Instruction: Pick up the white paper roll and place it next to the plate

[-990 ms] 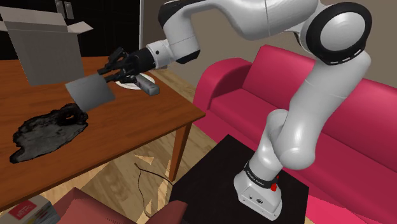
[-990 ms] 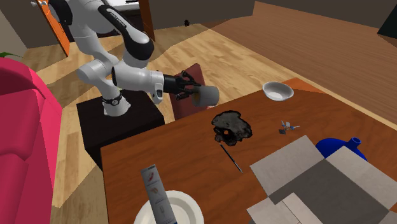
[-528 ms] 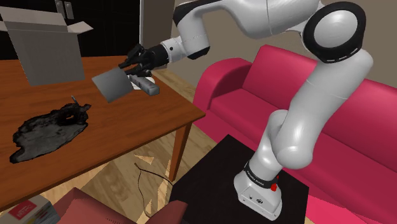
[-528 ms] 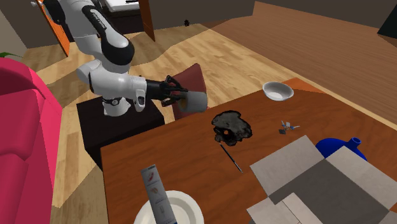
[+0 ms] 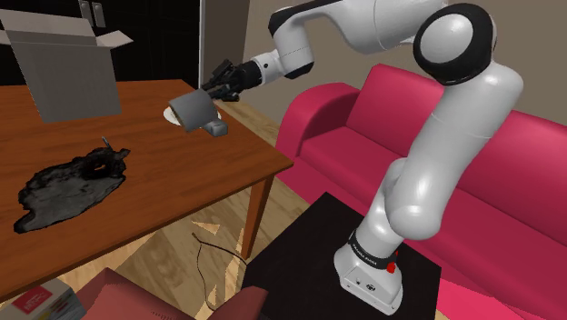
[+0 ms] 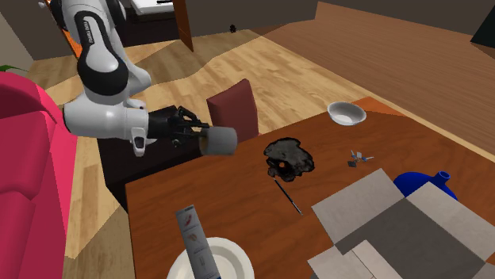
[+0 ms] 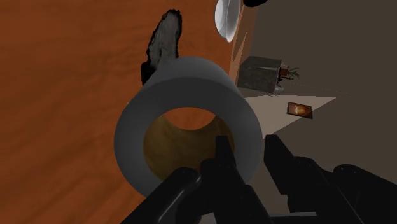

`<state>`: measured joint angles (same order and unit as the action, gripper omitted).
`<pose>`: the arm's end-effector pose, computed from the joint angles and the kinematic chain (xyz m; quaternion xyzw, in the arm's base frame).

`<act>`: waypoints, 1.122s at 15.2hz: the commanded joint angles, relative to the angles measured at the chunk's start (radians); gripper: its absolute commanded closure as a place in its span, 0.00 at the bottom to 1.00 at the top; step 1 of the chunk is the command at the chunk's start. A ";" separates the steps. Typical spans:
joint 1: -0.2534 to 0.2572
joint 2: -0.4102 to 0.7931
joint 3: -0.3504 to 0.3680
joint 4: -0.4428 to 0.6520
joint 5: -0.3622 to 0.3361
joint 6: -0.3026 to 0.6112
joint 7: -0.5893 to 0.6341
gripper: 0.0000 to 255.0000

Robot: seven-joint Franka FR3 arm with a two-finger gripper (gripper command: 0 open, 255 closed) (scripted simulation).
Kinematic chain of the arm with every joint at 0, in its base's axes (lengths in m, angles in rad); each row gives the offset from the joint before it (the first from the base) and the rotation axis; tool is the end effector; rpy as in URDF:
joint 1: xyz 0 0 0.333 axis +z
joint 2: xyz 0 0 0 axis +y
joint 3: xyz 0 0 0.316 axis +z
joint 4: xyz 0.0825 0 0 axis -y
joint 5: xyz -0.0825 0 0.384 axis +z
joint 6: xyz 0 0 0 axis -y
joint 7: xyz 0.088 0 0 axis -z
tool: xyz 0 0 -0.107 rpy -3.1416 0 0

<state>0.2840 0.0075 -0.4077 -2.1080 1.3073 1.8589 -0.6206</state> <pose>0.5488 0.0076 0.4433 -0.8245 0.0446 -0.1078 0.5537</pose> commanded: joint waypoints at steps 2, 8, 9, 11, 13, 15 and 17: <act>-0.048 0.042 -0.046 0.046 -0.028 -0.089 -0.018 1.00; -0.159 0.172 -0.127 0.199 -0.056 -0.286 -0.047 1.00; -0.160 0.178 -0.126 0.194 -0.053 -0.283 -0.057 1.00; -0.161 0.191 -0.125 0.185 -0.047 -0.279 -0.077 1.00; -0.163 0.203 -0.123 0.176 -0.041 -0.275 -0.096 1.00; -0.164 0.217 -0.122 0.168 -0.035 -0.271 -0.116 1.00; -0.166 0.231 -0.120 0.160 -0.028 -0.268 -0.136 1.00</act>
<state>0.1183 0.2340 -0.5286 -1.9396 1.2761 1.5875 -0.7439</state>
